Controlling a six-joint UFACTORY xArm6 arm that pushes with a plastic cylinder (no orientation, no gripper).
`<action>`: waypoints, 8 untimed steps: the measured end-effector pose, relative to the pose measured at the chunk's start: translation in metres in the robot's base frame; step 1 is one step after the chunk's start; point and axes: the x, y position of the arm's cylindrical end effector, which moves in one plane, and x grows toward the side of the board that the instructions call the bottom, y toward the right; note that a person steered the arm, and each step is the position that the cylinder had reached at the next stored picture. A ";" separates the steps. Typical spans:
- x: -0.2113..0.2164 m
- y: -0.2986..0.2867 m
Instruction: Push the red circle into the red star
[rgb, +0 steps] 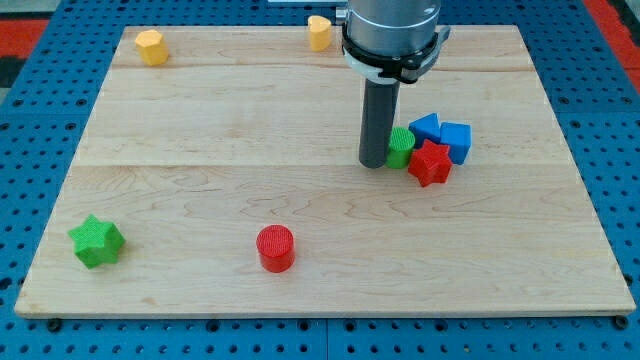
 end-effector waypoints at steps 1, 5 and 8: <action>0.012 0.000; 0.161 -0.114; 0.104 -0.058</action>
